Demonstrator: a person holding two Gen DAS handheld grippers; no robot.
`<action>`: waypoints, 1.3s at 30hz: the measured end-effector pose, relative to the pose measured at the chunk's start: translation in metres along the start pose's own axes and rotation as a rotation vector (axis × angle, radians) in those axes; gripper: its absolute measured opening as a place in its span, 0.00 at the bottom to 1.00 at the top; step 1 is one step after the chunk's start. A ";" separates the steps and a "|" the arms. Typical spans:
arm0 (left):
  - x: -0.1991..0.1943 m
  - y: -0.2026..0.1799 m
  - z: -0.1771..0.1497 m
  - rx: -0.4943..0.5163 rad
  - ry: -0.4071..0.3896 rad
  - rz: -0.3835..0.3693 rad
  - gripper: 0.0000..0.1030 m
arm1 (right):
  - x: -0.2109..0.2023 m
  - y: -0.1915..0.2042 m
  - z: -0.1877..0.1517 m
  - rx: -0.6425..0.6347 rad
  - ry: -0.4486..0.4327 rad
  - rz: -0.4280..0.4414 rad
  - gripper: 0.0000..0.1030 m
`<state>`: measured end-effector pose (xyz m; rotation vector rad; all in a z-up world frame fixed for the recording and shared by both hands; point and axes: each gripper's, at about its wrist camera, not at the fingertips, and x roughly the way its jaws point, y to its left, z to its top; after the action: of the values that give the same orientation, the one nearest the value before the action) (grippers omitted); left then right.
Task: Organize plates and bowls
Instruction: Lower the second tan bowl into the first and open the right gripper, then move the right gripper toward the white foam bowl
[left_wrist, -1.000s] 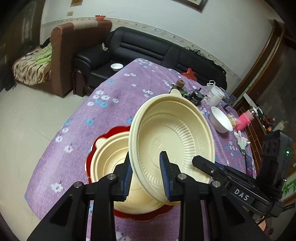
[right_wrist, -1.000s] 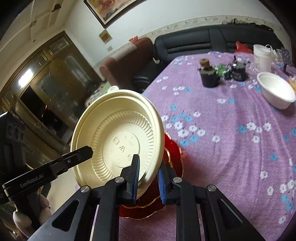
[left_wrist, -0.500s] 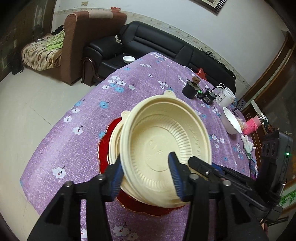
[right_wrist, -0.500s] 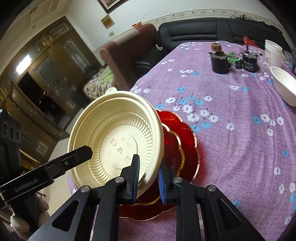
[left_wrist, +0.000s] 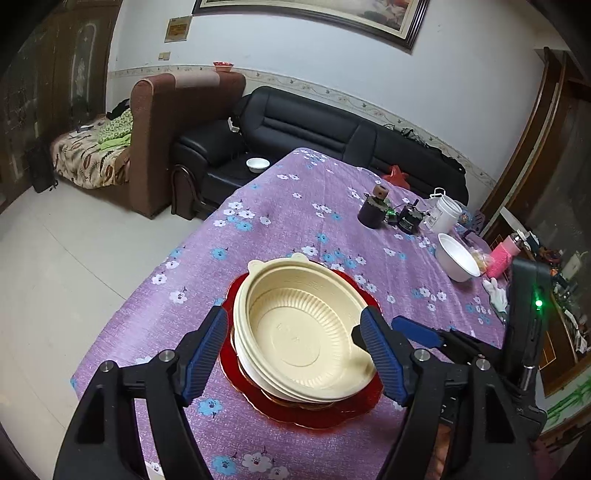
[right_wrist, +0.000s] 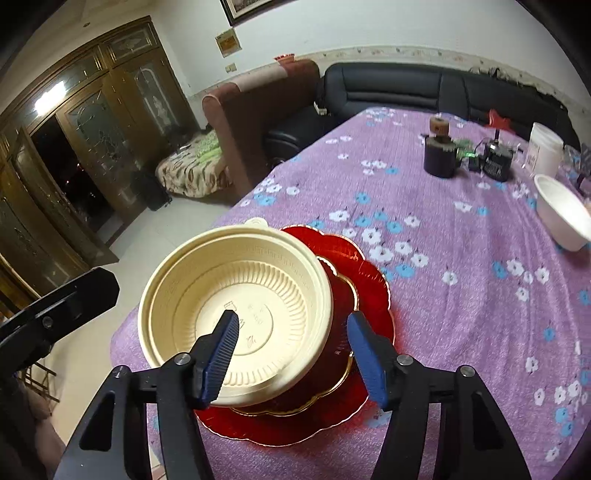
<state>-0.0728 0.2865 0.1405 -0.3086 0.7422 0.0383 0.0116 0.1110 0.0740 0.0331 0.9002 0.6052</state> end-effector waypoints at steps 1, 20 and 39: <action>0.001 0.000 -0.001 -0.001 0.001 0.000 0.72 | -0.002 0.000 0.000 -0.001 -0.008 0.000 0.64; 0.068 0.024 -0.028 -0.100 0.156 0.015 0.75 | -0.036 -0.041 -0.014 0.086 -0.083 -0.035 0.68; 0.052 0.062 -0.003 -0.133 0.050 0.193 0.75 | -0.034 -0.046 -0.020 0.096 -0.075 -0.038 0.68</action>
<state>-0.0452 0.3410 0.0877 -0.3649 0.8186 0.2645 0.0037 0.0511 0.0733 0.1245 0.8551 0.5218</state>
